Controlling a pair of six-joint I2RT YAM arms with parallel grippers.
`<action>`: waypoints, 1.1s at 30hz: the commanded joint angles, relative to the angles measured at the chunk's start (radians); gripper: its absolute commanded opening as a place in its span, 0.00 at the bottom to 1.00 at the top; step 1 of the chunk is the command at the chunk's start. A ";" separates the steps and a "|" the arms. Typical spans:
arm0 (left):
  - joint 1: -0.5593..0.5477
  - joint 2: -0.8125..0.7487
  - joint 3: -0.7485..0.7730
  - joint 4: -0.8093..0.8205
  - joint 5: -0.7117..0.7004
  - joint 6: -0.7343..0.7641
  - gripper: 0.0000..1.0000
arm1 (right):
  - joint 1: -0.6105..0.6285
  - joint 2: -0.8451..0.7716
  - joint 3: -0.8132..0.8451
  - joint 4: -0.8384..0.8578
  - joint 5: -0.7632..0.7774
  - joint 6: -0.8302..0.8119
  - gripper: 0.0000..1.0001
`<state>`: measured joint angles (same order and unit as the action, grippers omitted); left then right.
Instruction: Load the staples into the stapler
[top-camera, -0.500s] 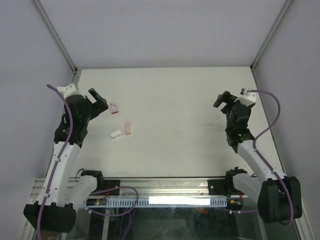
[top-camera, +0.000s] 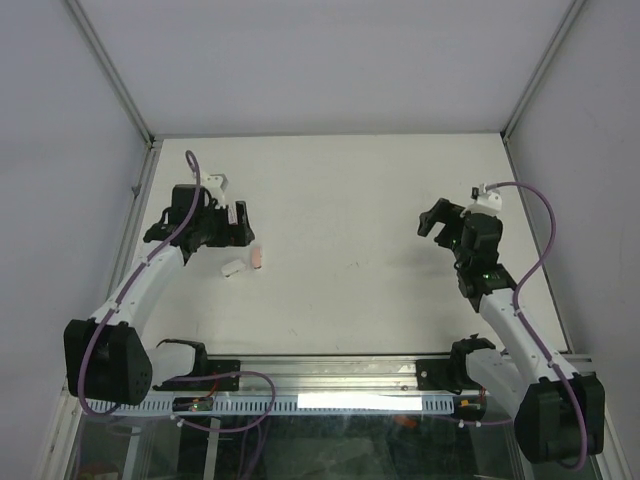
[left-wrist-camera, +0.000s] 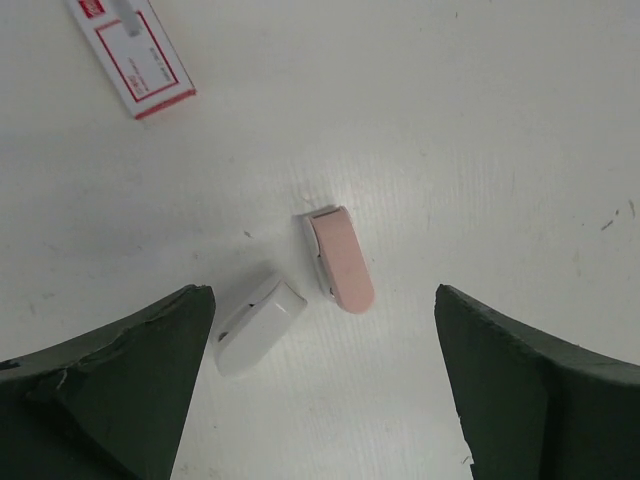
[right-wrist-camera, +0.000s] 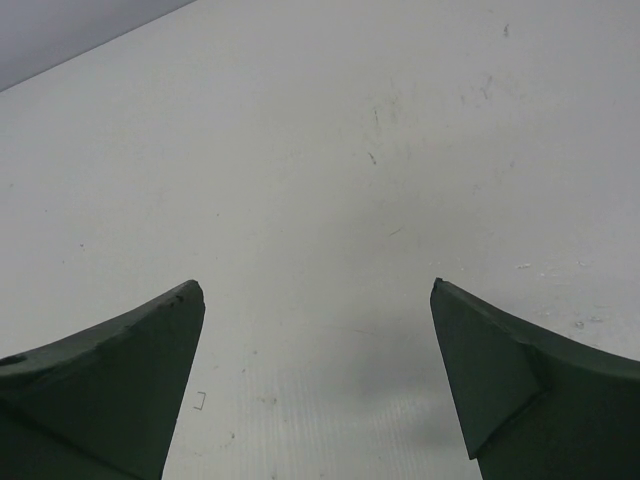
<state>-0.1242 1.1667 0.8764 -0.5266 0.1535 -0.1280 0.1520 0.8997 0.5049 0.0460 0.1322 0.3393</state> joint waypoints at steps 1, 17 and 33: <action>-0.022 0.055 -0.012 0.048 0.106 0.104 0.96 | -0.005 -0.037 0.021 0.015 -0.065 0.010 0.99; -0.048 0.057 -0.089 0.036 0.003 -0.197 0.87 | -0.006 -0.138 -0.002 0.039 -0.045 0.003 0.99; -0.291 0.307 0.047 -0.006 -0.356 -0.264 0.75 | -0.009 -0.149 0.017 -0.015 0.060 0.018 0.99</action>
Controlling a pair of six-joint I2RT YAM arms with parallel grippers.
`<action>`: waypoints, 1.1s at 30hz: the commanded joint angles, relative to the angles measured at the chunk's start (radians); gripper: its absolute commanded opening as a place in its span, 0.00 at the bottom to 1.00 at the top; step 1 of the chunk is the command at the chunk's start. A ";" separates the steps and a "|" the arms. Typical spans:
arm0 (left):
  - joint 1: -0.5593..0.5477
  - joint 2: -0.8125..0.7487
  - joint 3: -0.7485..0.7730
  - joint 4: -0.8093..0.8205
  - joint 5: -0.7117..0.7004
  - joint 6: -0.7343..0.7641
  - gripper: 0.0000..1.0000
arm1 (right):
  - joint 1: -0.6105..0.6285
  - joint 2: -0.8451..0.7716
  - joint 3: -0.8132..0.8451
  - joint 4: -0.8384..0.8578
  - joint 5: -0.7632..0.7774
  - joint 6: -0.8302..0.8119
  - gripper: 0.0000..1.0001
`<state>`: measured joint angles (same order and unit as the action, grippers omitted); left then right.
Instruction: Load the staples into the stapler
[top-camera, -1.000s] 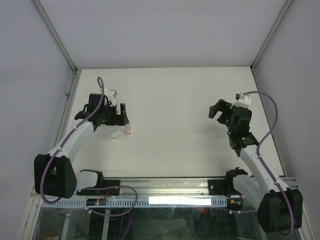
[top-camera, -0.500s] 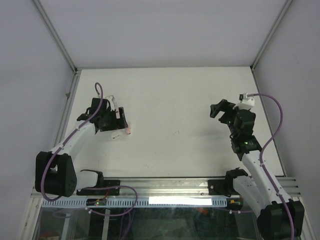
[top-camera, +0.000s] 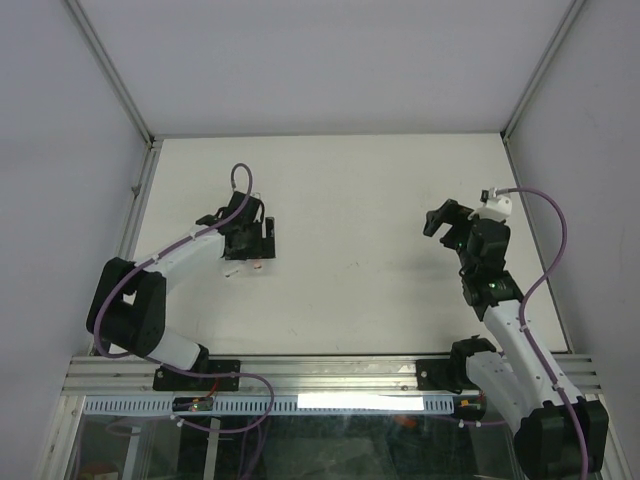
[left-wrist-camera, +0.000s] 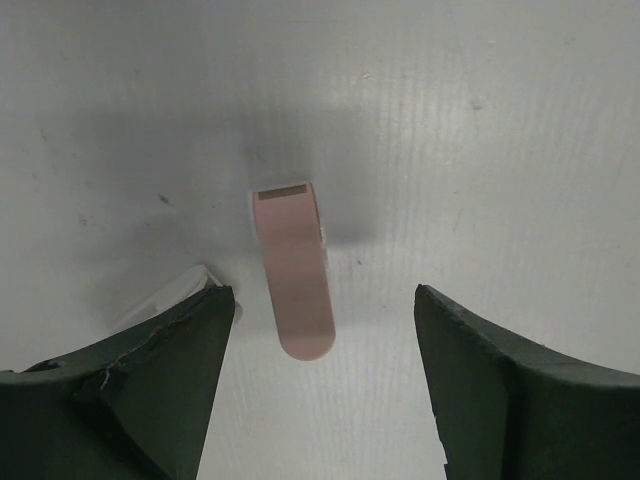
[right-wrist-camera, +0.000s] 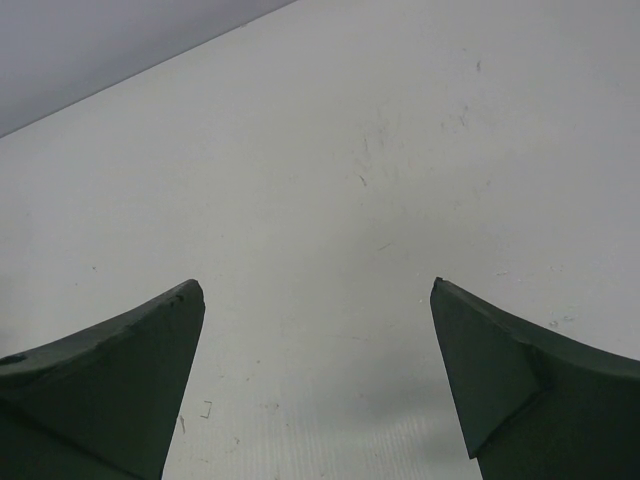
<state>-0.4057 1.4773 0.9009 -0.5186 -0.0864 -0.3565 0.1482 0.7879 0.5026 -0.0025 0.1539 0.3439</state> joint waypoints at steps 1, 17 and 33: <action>-0.010 -0.002 0.020 -0.013 -0.116 -0.036 0.74 | -0.005 -0.042 0.017 0.036 0.043 0.016 0.99; -0.035 0.004 0.014 0.077 0.209 -0.011 0.00 | -0.006 0.036 0.062 -0.019 -0.271 0.161 0.98; -0.055 -0.130 0.117 0.241 0.669 0.039 0.00 | 0.039 0.094 0.100 -0.006 -0.796 0.278 0.98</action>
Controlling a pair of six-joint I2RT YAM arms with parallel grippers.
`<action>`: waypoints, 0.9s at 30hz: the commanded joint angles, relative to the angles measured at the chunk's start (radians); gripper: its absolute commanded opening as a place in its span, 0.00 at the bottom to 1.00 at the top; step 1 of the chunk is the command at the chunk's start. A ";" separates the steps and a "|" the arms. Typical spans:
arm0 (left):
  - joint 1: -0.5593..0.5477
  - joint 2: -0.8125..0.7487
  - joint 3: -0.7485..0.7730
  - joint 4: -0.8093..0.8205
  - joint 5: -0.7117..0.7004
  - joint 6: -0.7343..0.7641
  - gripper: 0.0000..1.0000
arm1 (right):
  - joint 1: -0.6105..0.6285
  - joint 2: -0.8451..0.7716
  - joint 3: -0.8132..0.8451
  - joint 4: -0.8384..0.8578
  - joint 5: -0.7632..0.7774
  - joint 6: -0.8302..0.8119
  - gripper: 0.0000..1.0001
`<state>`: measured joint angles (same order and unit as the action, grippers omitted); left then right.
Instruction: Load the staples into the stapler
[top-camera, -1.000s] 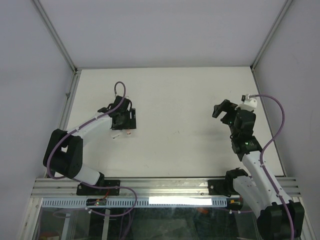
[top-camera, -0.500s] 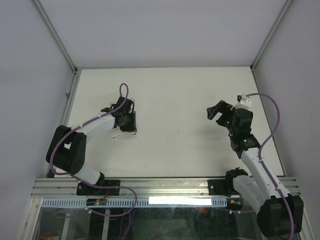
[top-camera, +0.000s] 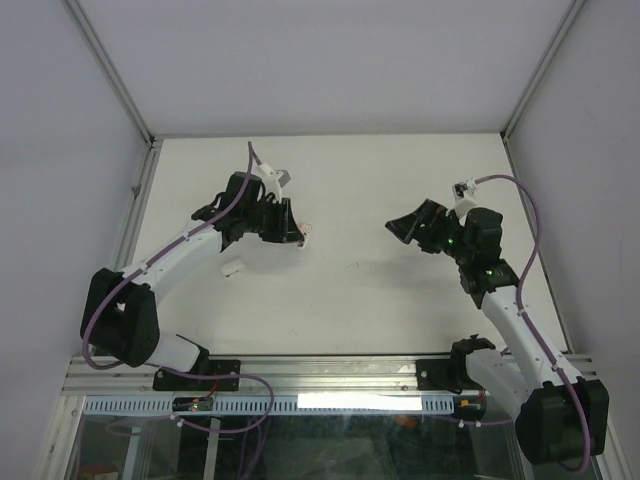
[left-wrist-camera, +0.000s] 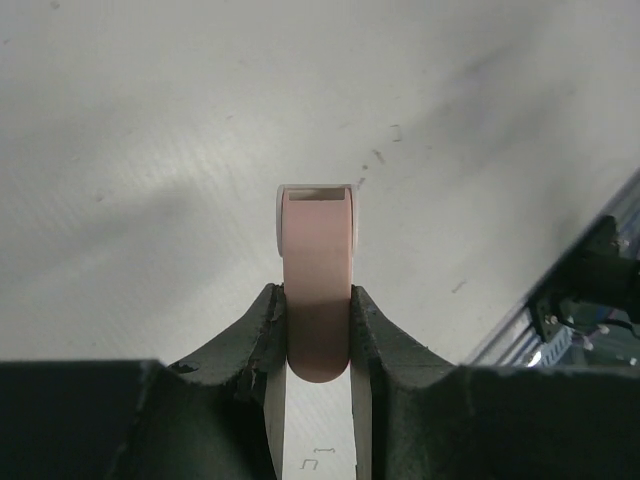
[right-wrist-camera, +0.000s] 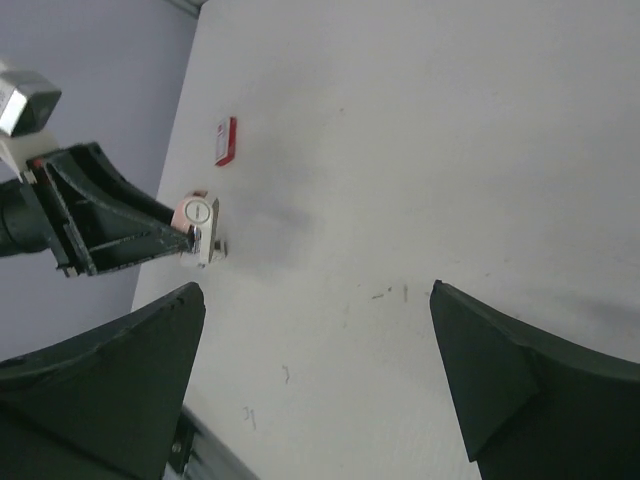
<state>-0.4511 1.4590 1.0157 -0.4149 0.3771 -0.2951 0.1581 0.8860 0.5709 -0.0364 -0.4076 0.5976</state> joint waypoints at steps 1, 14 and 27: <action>-0.015 -0.125 0.001 0.151 0.227 -0.019 0.00 | 0.035 -0.010 0.009 0.055 -0.282 0.033 0.98; -0.068 -0.122 0.041 0.351 0.518 -0.012 0.00 | 0.156 0.119 -0.061 0.689 -0.658 0.264 0.83; -0.122 -0.196 -0.093 0.559 0.646 -0.099 0.00 | 0.311 0.163 -0.014 0.770 -0.531 0.242 0.62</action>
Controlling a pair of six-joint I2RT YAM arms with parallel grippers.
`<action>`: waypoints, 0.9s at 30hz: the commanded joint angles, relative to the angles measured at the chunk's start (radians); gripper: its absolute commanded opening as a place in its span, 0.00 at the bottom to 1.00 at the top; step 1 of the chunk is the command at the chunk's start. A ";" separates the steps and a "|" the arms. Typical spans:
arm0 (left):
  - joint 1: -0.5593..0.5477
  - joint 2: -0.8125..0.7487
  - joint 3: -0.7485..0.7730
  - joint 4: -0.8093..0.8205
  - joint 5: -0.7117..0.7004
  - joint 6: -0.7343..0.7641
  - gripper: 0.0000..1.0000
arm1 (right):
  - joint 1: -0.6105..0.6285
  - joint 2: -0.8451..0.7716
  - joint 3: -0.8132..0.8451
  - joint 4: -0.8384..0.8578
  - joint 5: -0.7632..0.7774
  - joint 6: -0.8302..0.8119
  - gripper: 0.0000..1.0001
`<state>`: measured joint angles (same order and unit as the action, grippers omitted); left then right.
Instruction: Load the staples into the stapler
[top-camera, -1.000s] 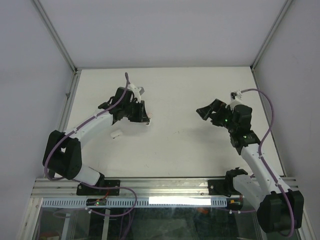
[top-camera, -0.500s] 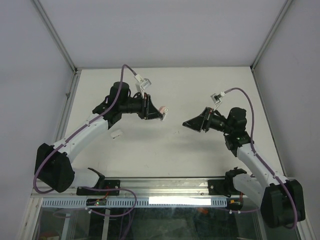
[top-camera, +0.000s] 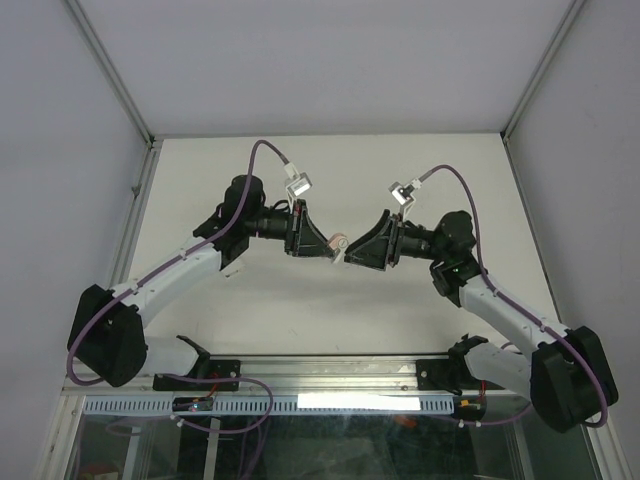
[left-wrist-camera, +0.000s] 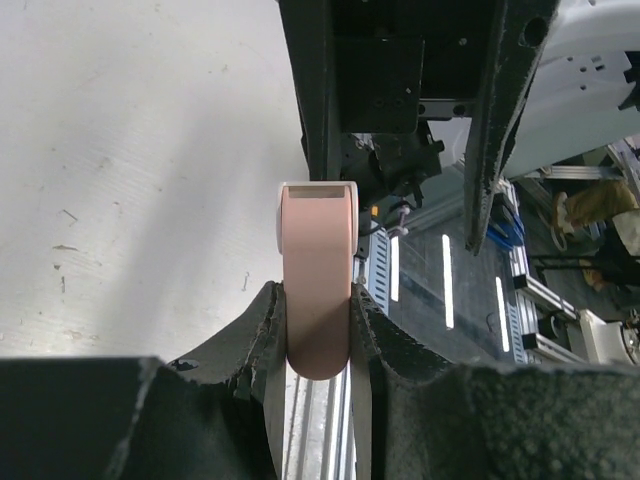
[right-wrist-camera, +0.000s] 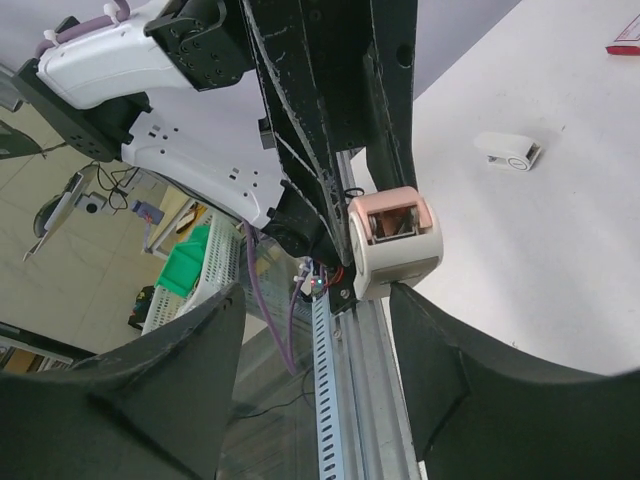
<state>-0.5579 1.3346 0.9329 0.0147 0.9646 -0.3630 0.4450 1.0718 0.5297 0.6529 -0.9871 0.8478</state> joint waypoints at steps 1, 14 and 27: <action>-0.017 -0.079 -0.018 0.145 0.059 -0.040 0.00 | 0.027 -0.024 0.028 0.074 0.049 -0.014 0.61; -0.020 -0.117 -0.045 0.203 0.062 -0.078 0.00 | 0.075 -0.015 0.049 0.051 0.083 -0.046 0.54; -0.020 -0.121 -0.046 0.215 0.078 -0.088 0.00 | 0.093 0.009 0.064 0.102 0.096 -0.043 0.48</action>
<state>-0.5705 1.2457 0.8852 0.1596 1.0054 -0.4438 0.5274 1.0760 0.5388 0.6701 -0.9108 0.8165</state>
